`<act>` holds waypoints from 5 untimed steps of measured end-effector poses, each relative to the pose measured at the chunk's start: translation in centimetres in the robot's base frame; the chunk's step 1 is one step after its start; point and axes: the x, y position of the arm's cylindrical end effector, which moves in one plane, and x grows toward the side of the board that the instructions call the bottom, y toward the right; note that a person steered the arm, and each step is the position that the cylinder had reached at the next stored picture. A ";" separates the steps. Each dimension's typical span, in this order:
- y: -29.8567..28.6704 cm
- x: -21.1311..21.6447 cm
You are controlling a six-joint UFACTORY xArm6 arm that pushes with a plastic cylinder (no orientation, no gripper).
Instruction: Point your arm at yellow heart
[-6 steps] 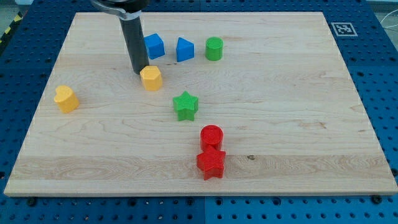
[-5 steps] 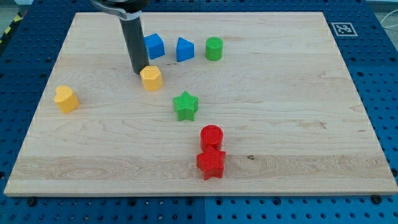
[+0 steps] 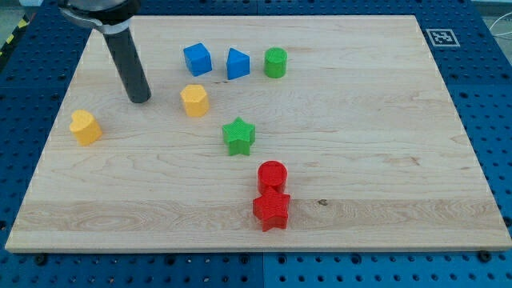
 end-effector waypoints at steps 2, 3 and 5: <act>-3.1 0.1; -4.7 0.1; -7.6 1.0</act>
